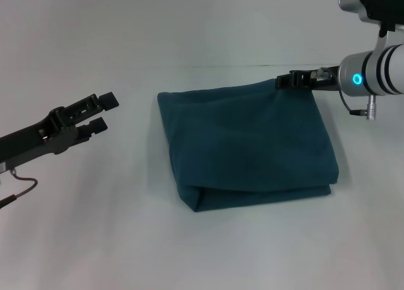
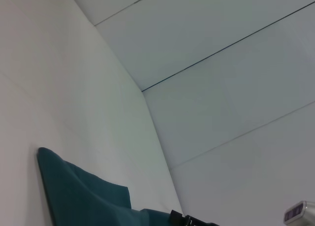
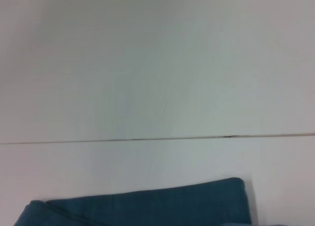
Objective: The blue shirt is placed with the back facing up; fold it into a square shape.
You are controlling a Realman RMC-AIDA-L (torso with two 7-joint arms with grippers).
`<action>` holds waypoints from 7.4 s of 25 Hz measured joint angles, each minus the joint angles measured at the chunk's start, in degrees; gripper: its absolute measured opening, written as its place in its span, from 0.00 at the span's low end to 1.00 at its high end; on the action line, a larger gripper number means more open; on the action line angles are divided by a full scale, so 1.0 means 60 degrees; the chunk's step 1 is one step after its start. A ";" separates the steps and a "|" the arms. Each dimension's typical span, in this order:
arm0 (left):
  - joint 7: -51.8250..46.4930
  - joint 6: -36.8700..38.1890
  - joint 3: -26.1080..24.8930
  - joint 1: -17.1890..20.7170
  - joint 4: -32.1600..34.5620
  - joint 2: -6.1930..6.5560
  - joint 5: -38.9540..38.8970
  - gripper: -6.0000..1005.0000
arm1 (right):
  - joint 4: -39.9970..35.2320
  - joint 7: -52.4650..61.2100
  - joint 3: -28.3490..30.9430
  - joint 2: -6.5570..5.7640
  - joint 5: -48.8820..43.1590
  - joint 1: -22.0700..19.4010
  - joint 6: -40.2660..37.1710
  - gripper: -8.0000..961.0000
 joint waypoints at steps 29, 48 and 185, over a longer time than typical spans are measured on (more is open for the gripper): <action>-0.0015 -0.0250 -0.0216 -0.0008 -0.0102 0.0042 -0.0001 0.94 | 0.0465 -0.1548 -0.3331 0.0345 0.0128 0.0231 0.2523 0.61; -0.0011 -0.0232 -0.0283 0.0029 -0.0132 -0.0004 -0.0051 0.94 | -0.1265 -0.1729 -0.1827 0.0128 0.0146 -0.1044 0.1197 0.61; 1.3505 -0.3898 0.0708 -0.0691 -0.5533 -0.0620 -0.1359 0.04 | -0.1951 0.0444 0.3598 -0.2309 0.2520 -0.1777 -0.6696 0.61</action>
